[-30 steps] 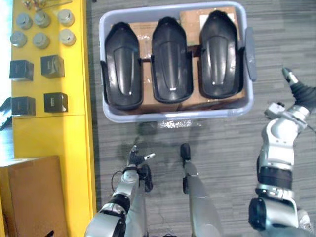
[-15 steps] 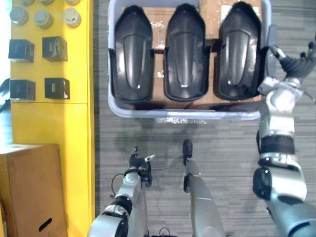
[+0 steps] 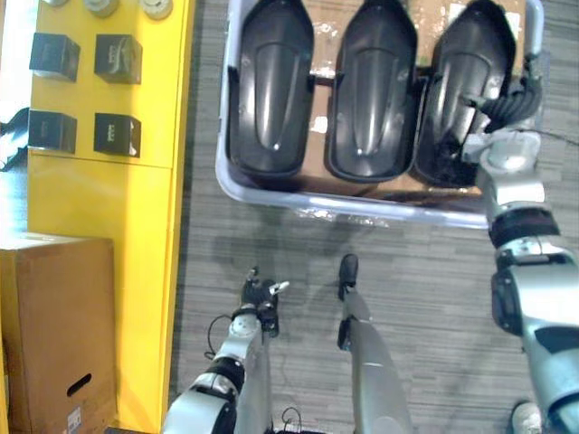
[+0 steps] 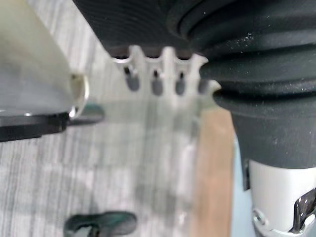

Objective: Walk over and take plastic housings, then place them on the shelf

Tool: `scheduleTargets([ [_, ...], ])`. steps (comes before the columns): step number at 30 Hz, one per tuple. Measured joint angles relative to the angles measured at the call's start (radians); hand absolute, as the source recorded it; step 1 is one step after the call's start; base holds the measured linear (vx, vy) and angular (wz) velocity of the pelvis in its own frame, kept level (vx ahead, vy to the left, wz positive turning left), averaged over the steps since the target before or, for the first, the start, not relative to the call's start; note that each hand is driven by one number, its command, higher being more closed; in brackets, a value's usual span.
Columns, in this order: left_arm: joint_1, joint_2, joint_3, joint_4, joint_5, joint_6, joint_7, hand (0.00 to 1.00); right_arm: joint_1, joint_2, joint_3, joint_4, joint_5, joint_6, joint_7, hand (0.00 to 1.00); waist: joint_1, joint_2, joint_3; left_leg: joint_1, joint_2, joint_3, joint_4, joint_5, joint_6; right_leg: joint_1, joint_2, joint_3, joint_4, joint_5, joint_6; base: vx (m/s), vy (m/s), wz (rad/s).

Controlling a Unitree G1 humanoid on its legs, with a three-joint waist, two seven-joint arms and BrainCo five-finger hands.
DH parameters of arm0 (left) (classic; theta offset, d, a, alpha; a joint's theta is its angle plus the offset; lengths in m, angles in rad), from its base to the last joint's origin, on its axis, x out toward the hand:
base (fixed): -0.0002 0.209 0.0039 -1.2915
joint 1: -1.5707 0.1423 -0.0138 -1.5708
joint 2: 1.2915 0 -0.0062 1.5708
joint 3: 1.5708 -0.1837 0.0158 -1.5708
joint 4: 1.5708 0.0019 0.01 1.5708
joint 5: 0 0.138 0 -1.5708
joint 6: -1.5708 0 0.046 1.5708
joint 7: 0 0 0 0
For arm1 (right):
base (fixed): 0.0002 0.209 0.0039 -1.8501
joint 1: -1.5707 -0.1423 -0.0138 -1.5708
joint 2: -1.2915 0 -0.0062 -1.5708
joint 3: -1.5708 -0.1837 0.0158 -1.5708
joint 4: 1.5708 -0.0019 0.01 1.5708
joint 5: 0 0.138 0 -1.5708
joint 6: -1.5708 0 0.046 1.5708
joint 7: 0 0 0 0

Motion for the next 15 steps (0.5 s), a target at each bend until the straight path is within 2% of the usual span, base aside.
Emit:
scheduleTargets([
  [6,-0.012,0.0,0.0,0.003,-0.002,0.0,0.0,0.0,0.004,0.001,-0.012,-0.006,-0.001,0.0,-0.008,0.0,-0.005,-0.001,-0.001,-0.002,0.018,0.033,0.015,0.0,0.001,-0.002,0.004,0.005,0.007,0.0,0.0,-0.02,-0.061,-0.03],
  [10,-0.011,-0.001,0.0,0.013,-0.001,0.0,0.003,0.0,0.067,0.003,-0.119,-0.098,-0.022,-0.001,-0.062,0.0,-0.01,-0.002,-0.001,0.002,0.029,0.055,0.016,0.0,0.001,-0.002,0.008,0.009,0.008,0.0,0.0,-0.04,-0.083,-0.04],
  [15,-0.008,-0.003,0.0,0.022,-0.002,-0.001,0.002,0.0,0.107,0.011,-0.178,-0.111,-0.022,-0.001,-0.063,0.0,-0.02,-0.01,-0.005,0.023,0.033,0.071,0.008,0.0,0.001,0.002,0.01,0.022,0.011,0.002,-0.001,-0.03,-0.076,-0.08],
])
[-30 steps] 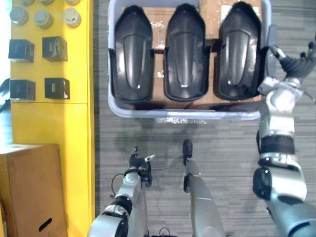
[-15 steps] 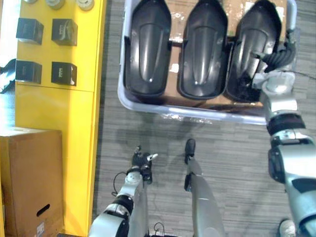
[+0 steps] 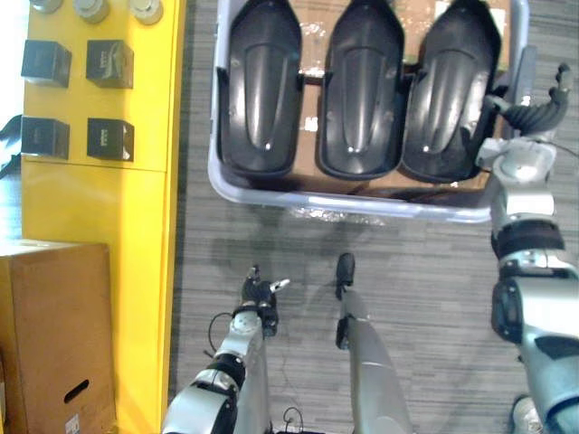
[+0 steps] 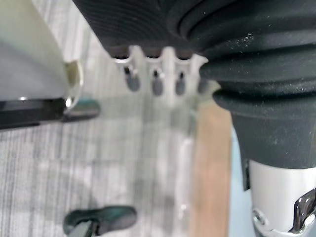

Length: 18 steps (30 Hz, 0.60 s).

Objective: Walk over and take plastic housings, then place them on the shelf

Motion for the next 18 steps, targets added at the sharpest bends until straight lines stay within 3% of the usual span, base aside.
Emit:
scheduleTargets([
  [9,0.007,-0.001,-0.028,0.017,-0.002,0.0,-0.034,0.0,0.008,0.018,0.051,0.131,-0.001,0.015,0.101,0.0,0.001,0.0,-0.001,0.027,-0.011,-0.017,-0.043,0.026,0.0,0.032,-0.008,-0.02,-0.021,0.004,-0.001,-0.03,-0.082,0.08],
  [18,0.039,0.003,-0.045,0.017,-0.002,0.001,-0.059,0.0,-0.039,-0.014,0.223,0.158,-0.041,0.018,0.118,0.0,0.003,0.001,-0.001,-0.007,-0.02,-0.046,-0.056,0.042,-0.005,0.016,-0.014,-0.053,-0.03,0.003,-0.002,-0.02,-0.072,0.1],
])
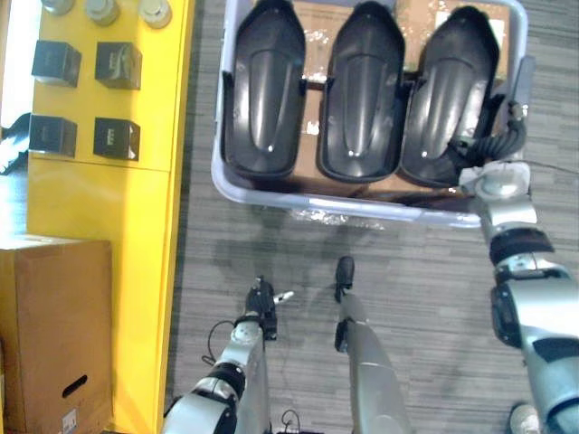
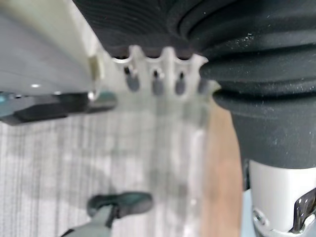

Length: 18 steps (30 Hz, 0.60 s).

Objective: Walk over and take plastic housings, then place them on the shelf

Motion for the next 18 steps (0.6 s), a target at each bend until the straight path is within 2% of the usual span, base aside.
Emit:
scheduleTargets([
  [2,0.0,-0.002,-0.003,0.0,0.0,0.0,-0.009,0.0,-0.009,-0.016,0.004,0.009,-0.001,0.0,0.0,0.0,0.006,0.0,0.0,-0.003,0.0,-0.004,-0.002,0.001,-0.001,-0.002,0.0,-0.008,0.0,0.0,0.0,0.0,-0.083,0.06],
  [3,-0.001,-0.001,-0.003,-0.001,0.0,0.0,-0.009,0.0,-0.015,-0.021,0.004,0.015,-0.003,0.0,0.0,1.0,0.007,0.0,0.0,-0.003,0.0,-0.004,-0.004,0.001,-0.001,-0.002,0.0,-0.01,0.0,0.0,0.0,0.0,-0.091,0.02],
  [10,-0.002,-0.001,-0.004,-0.002,0.0,0.0,-0.013,0.0,-0.033,-0.05,-0.001,0.032,-0.008,0.003,-0.003,1.0,0.007,0.0,0.0,-0.001,0.0,-0.002,-0.005,0.001,-0.001,-0.002,0.0,-0.01,0.0,0.0,-0.001,-0.01,-0.059,0.0],
  [14,-0.004,-0.002,-0.009,-0.014,-0.002,0.0,-0.021,0.0,-0.046,-0.067,-0.015,0.068,-0.009,0.021,0.004,1.0,0.002,0.0,0.0,0.002,0.0,-0.002,-0.007,0.005,-0.005,0.0,0.0,-0.01,0.0,0.002,-0.003,-0.03,-0.066,0.0],
  [18,-0.005,-0.003,-0.044,-0.04,-0.029,0.0,-0.029,0.0,-0.048,-0.077,-0.027,0.102,-0.045,0.033,0.006,1.0,0.014,0.008,-0.017,0.002,-0.001,-0.003,-0.018,0.014,-0.007,0.0,0.0,-0.012,-0.01,0.008,-0.01,-0.04,-0.075,0.02],
])
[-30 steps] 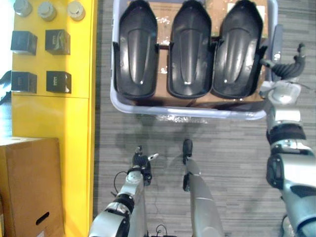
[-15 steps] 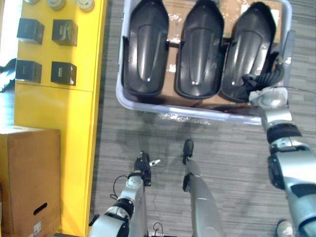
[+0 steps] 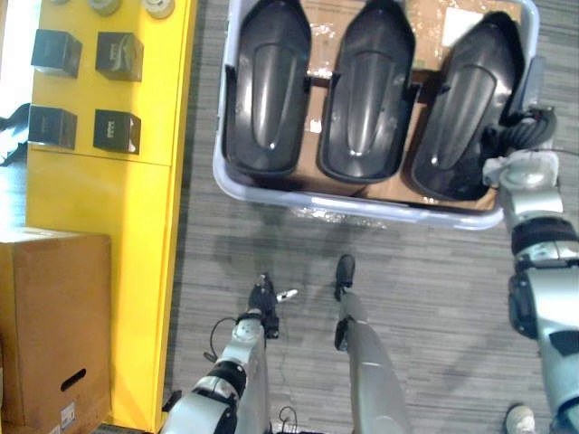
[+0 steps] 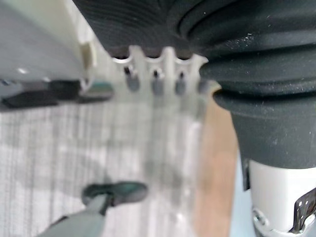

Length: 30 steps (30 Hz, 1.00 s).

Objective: Walk over and take plastic housings, then place them on the shelf

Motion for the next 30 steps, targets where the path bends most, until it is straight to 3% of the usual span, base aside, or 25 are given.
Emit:
scheduleTargets([
  [8,0.037,-0.004,-0.036,-0.022,0.0,0.0,-0.02,0.0,0.077,-0.011,0.023,0.024,-0.117,0.026,-0.003,1.0,0.025,0.012,-0.077,0.022,-0.006,-0.011,-0.038,0.015,-0.009,0.02,-0.001,-0.012,-0.015,-0.003,-0.01,-0.01,-0.073,0.06],
  [12,0.036,0.009,0.052,-0.021,-0.011,-0.001,0.011,0.0,0.237,0.012,-0.111,-0.165,-0.184,0.028,-0.074,1.0,0.032,0.012,-0.082,0.036,-0.01,-0.015,-0.044,0.015,-0.009,0.037,-0.005,-0.018,-0.02,-0.003,-0.01,-0.02,-0.048,0.05],
  [19,0.048,0.118,0.175,-0.125,-0.088,-0.036,0.112,0.0,0.445,0.073,-0.346,-0.512,-0.307,0.054,-0.192,1.0,0.029,0.009,-0.083,0.083,-0.013,-0.014,-0.063,0.019,-0.009,0.077,-0.006,-0.022,-0.025,-0.004,-0.011,-0.02,-0.055,0.02],
  [22,0.087,0.145,0.188,-0.253,-0.062,-0.044,0.162,0.0,0.526,0.097,-0.432,-0.634,-0.348,0.073,-0.24,1.0,0.026,0.002,-0.084,0.161,-0.021,-0.015,-0.103,0.028,-0.014,0.138,-0.012,-0.026,-0.02,-0.026,-0.012,0.02,-0.063,0.12],
  [27,0.157,0.185,0.198,-0.564,0.093,-0.043,0.25,0.0,0.623,0.121,-0.524,-0.773,-0.388,0.081,-0.302,1.0,0.009,-0.041,-0.102,0.204,-0.035,-0.026,-0.154,0.052,-0.02,0.16,-0.02,-0.035,-0.012,-0.043,-0.016,0.0,-0.054,0.1],
  [30,0.197,0.194,0.19,-0.748,0.155,-0.042,0.263,0.0,0.685,0.147,-0.566,-0.826,-0.407,0.112,-0.318,1.0,0.004,-0.042,-0.102,0.247,-0.038,-0.04,-0.163,0.052,-0.02,0.207,-0.022,-0.052,-0.012,-0.054,-0.014,0.02,-0.027,0.13],
])
